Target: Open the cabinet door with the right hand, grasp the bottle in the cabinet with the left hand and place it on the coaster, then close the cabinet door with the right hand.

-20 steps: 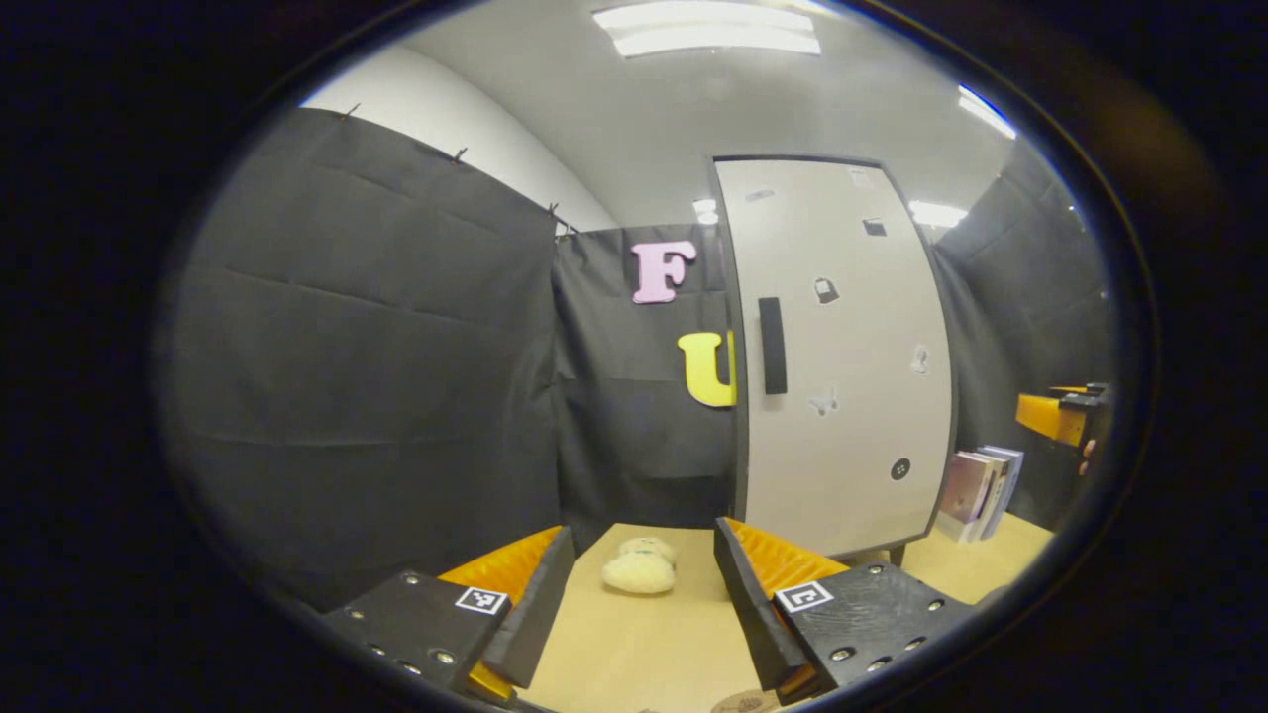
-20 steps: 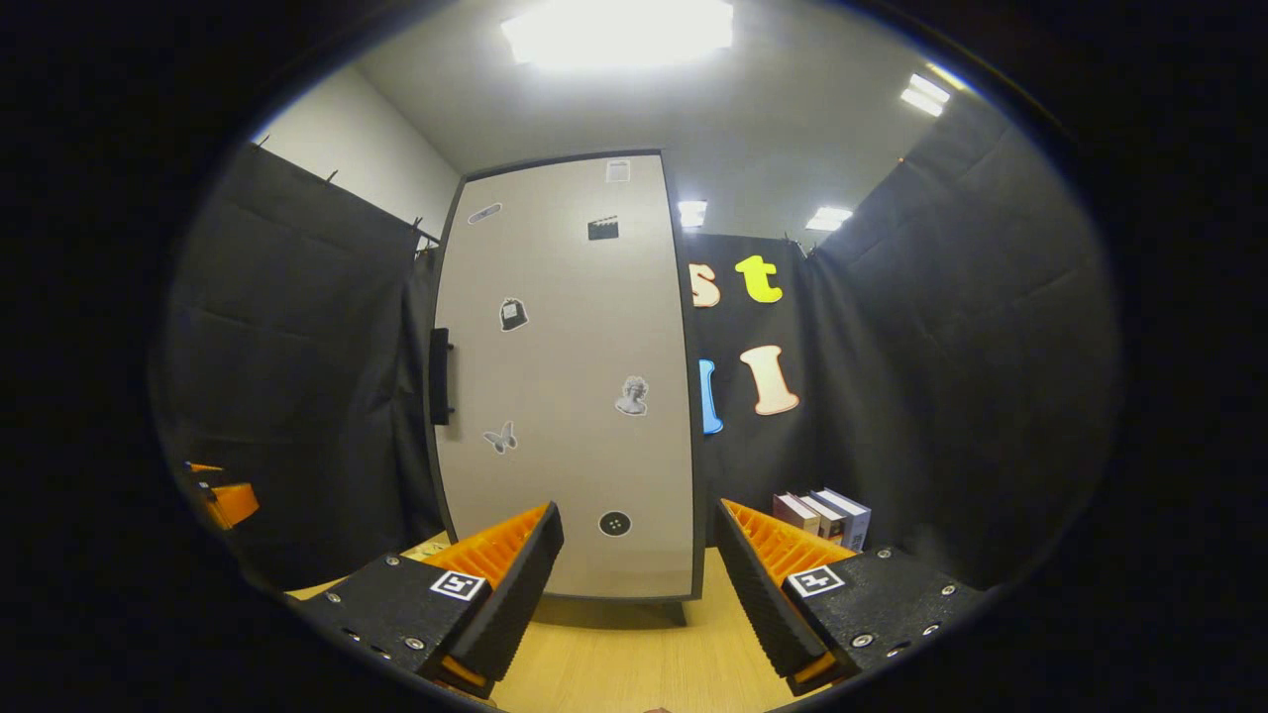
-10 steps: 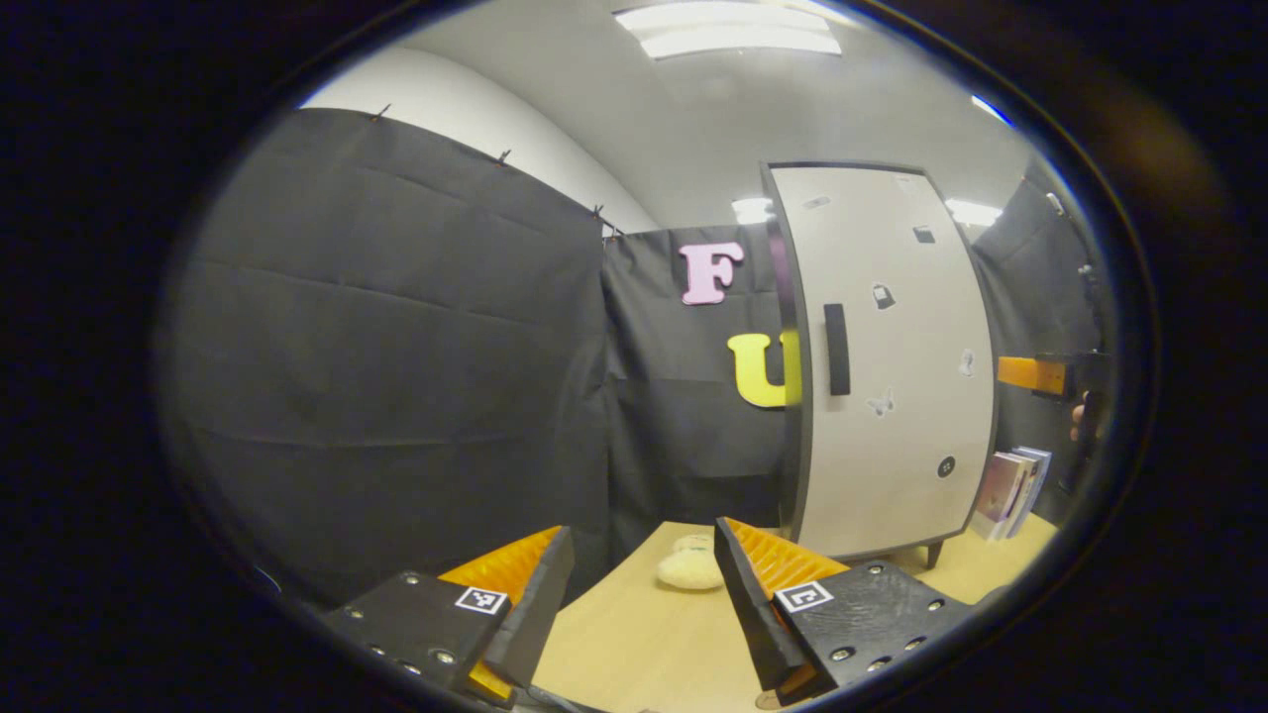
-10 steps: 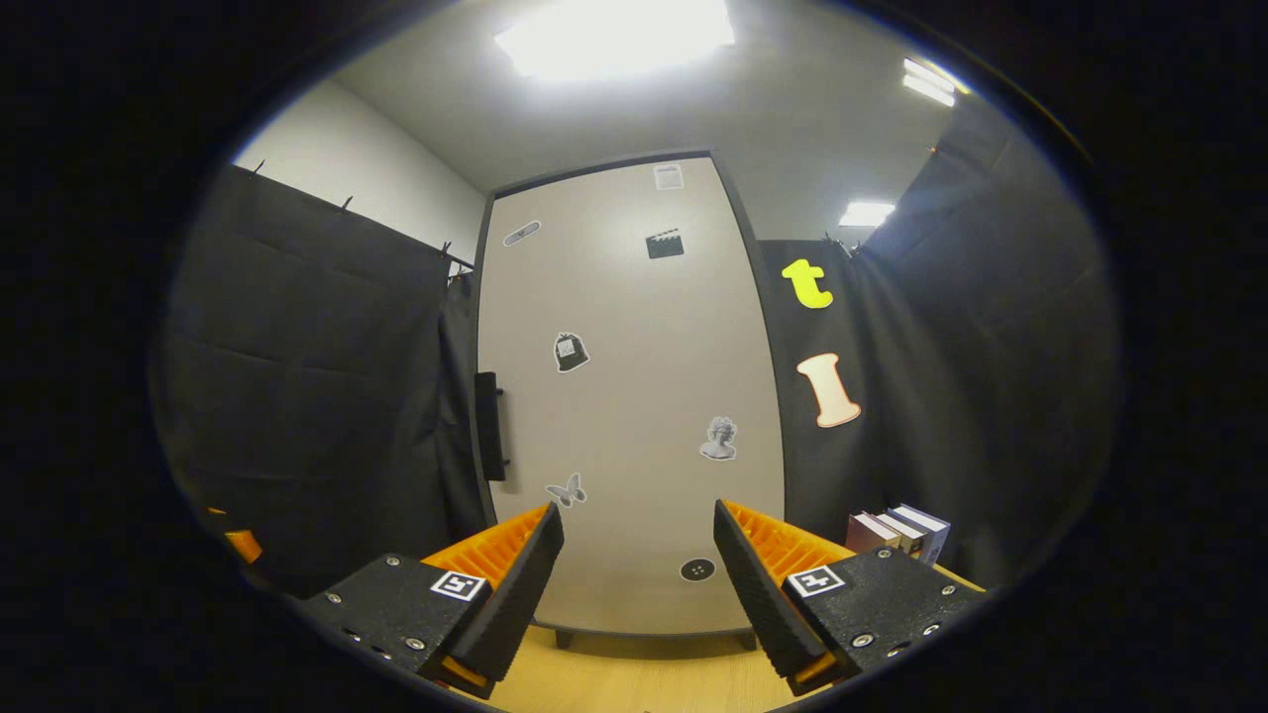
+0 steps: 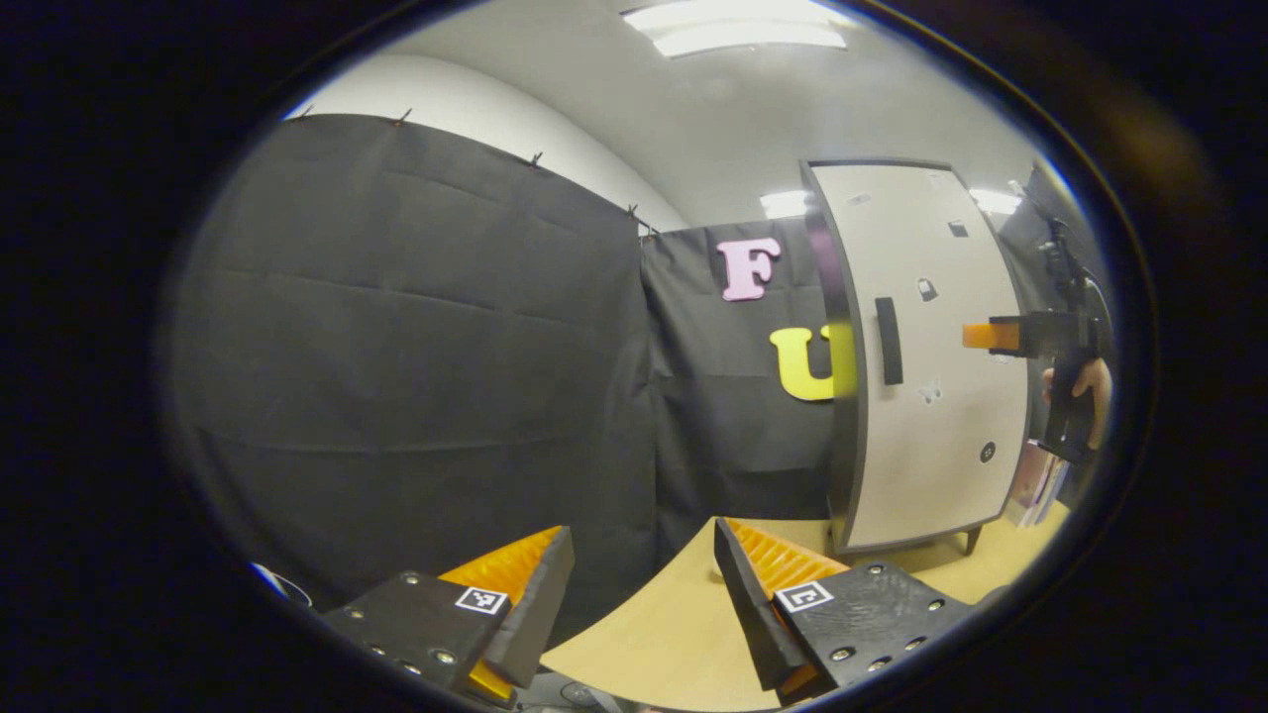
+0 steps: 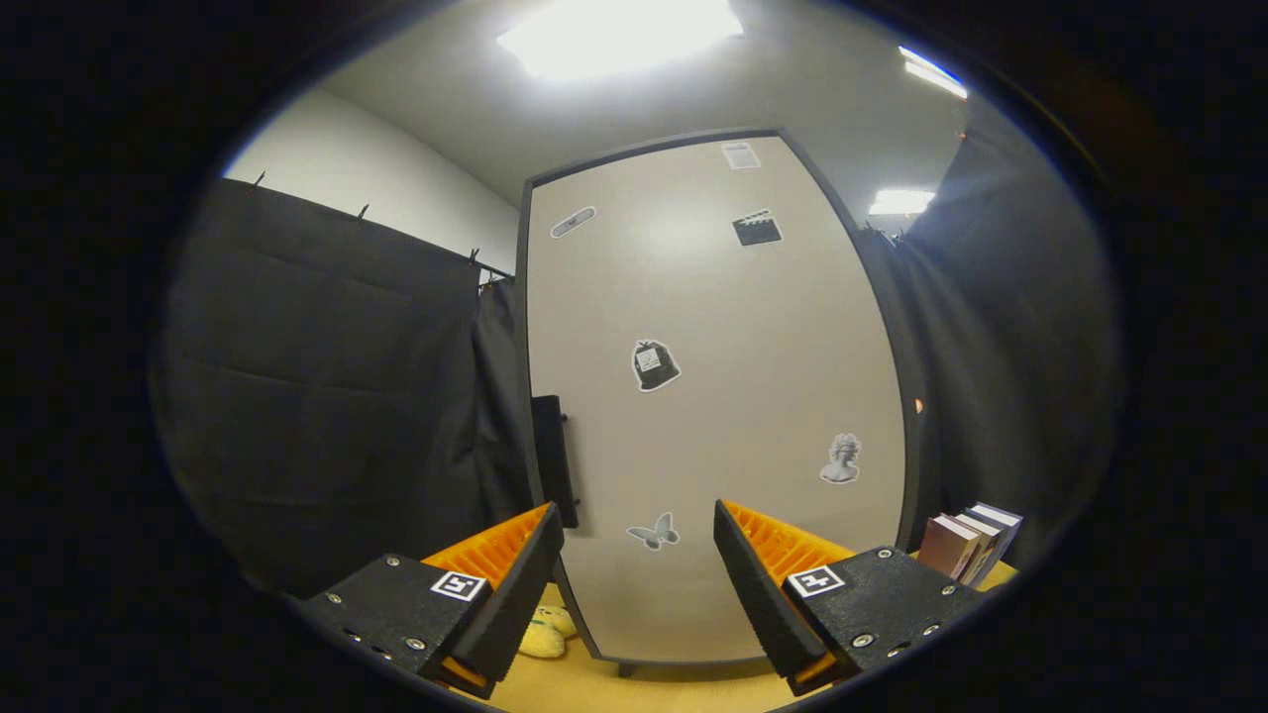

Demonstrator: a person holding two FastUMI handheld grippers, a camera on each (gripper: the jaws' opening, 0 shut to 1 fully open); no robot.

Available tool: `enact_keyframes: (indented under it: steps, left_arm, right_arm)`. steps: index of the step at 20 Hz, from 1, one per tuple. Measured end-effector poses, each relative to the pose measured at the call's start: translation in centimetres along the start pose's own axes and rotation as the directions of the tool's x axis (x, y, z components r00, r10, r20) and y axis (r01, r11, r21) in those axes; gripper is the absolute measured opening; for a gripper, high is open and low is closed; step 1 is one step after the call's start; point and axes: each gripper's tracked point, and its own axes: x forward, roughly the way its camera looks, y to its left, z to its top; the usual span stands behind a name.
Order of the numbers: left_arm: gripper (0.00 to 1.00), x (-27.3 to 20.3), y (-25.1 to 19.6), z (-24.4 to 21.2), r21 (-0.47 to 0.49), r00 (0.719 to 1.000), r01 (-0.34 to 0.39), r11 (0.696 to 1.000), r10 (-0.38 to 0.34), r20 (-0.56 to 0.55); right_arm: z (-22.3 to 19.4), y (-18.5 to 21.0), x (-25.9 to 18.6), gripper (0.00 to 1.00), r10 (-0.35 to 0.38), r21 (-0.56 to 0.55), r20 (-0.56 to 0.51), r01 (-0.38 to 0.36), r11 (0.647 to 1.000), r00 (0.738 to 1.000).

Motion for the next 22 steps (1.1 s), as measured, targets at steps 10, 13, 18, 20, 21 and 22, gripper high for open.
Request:
enact_keyframes:
  steps: [10,13,18,20,21,22]
  left_arm:
    - [0.82,-0.1,4.6,-1.1,0.010,0.997,-0.078,0.997,0.078,-0.010]
    - [0.82,0.0,5.5,-1.1,0.009,0.995,-0.095,0.995,0.095,-0.008]
    - [0.82,0.1,6.0,-1.5,0.017,0.994,-0.105,0.994,0.105,-0.011]
    - [0.82,0.3,6.2,-1.8,0.012,0.994,-0.106,0.994,0.106,-0.013]
    - [0.82,0.3,6.1,-1.7,0.006,0.995,-0.101,0.995,0.101,-0.011]
    - [0.82,0.5,6.0,-1.7,0.005,0.995,-0.098,0.995,0.098,-0.007]
  right_arm:
    - [-0.5,5.1,8.5,0.88,-0.014,-0.066,-0.033,0.011,0.998,0.999]
    - [-1.8,5.6,10.4,0.79,-0.035,-0.102,-0.076,0.027,0.994,0.997]
    - [-2.5,6.0,12.9,0.53,-0.073,-0.144,-0.115,0.056,0.988,0.991]
    - [-2.8,5.9,13.4,0.45,-0.093,-0.156,-0.137,0.071,0.985,0.986]
    - [-3.0,5.9,13.6,0.39,-0.100,-0.151,-0.149,0.077,0.986,0.984]
    - [-2.9,5.9,13.5,0.37,-0.106,-0.136,-0.158,0.084,0.987,0.982]
